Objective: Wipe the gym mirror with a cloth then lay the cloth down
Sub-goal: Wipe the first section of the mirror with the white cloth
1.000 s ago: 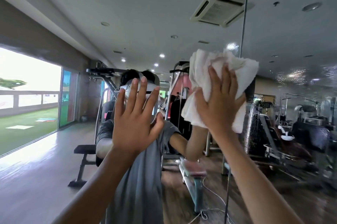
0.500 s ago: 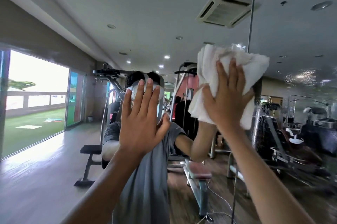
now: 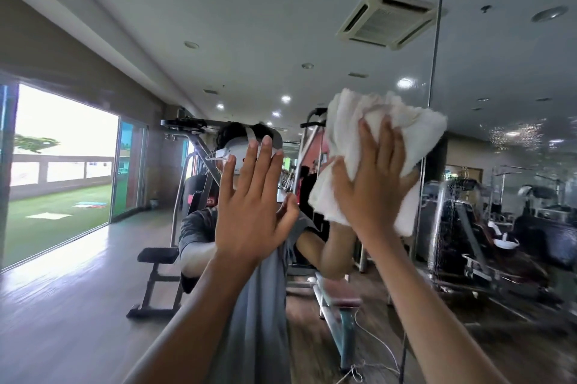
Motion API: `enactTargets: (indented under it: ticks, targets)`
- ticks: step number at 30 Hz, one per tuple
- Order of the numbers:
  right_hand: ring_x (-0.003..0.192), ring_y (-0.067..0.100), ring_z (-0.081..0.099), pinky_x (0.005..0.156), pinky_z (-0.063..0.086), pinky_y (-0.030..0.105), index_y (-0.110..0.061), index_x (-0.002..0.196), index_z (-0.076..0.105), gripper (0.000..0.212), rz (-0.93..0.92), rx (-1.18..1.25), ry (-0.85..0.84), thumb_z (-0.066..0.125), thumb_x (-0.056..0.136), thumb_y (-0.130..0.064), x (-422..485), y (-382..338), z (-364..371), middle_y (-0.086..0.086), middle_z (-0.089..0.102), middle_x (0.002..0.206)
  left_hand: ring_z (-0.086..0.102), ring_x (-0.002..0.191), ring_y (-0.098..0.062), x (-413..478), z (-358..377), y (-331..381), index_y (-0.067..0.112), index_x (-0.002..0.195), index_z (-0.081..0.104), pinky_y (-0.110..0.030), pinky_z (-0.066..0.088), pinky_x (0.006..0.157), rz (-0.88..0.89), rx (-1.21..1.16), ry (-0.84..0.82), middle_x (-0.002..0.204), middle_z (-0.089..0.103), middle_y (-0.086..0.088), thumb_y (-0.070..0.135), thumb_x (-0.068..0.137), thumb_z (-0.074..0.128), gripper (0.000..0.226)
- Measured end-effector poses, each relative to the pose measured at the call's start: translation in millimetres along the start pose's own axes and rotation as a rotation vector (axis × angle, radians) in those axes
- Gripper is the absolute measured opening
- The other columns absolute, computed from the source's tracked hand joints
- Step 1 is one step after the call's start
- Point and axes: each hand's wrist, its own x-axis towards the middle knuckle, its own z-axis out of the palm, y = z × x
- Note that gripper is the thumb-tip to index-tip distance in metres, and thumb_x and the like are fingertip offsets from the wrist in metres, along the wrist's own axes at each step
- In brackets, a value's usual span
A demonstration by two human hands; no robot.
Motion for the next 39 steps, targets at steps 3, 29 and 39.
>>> enactTargets:
  ticks: [3, 29, 39]
  targets:
    - [0.152, 0.024, 0.016, 0.109, 0.019, 0.063, -0.028, 0.154, 0.028, 0.069, -0.306, -0.025, -0.085, 0.041, 0.092, -0.056, -40, 2, 1, 0.005, 0.019, 0.165, 0.026, 0.151, -0.030, -1, 1, -2, 0.001, 0.148, 0.044, -0.056, 0.023, 0.119, 0.019, -0.049, 0.019, 0.160, 0.031, -0.017, 0.037, 0.097, 0.039, 0.063]
    - [0.149, 0.025, 0.022, 0.106, 0.028, 0.063, -0.029, 0.153, 0.031, 0.068, -0.091, -0.017, -0.047, 0.040, 0.090, -0.055, 4, -21, -8, 0.004, 0.024, 0.163, 0.019, 0.154, -0.026, -26, -34, -103, 0.014, 0.154, 0.039, -0.049, 0.015, 0.124, -0.003, 0.068, -0.018, 0.164, 0.026, -0.012, 0.036, 0.097, 0.042, 0.061]
    - [0.150, 0.020, 0.023, 0.102, 0.036, 0.055, -0.034, 0.152, 0.032, 0.078, -0.676, -0.029, -0.154, 0.053, 0.081, -0.060, -75, -8, -2, 0.000, 0.023, 0.163, 0.019, 0.154, -0.025, -26, -34, -103, 0.014, 0.153, 0.041, -0.053, 0.019, 0.122, -0.021, 0.047, -0.012, 0.164, 0.027, -0.011, 0.037, 0.098, 0.040, 0.059]
